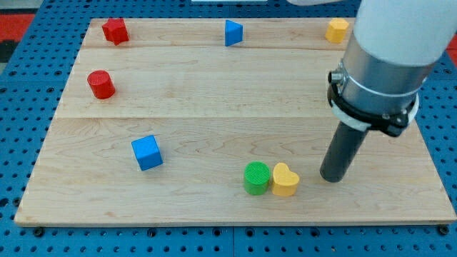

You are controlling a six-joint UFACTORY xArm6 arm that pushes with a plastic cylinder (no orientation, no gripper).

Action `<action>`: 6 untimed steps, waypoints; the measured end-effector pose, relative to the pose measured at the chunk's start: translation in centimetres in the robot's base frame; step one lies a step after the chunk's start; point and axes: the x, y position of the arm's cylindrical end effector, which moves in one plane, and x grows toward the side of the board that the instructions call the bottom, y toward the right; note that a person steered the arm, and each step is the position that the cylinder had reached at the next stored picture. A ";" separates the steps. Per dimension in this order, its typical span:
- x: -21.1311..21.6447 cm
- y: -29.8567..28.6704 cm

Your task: Move the yellow heart towards the center

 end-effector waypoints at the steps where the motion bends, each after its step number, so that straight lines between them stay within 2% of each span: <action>1: 1.0 0.0; 3: 4.4 0.0; 6: 4.4 -3.1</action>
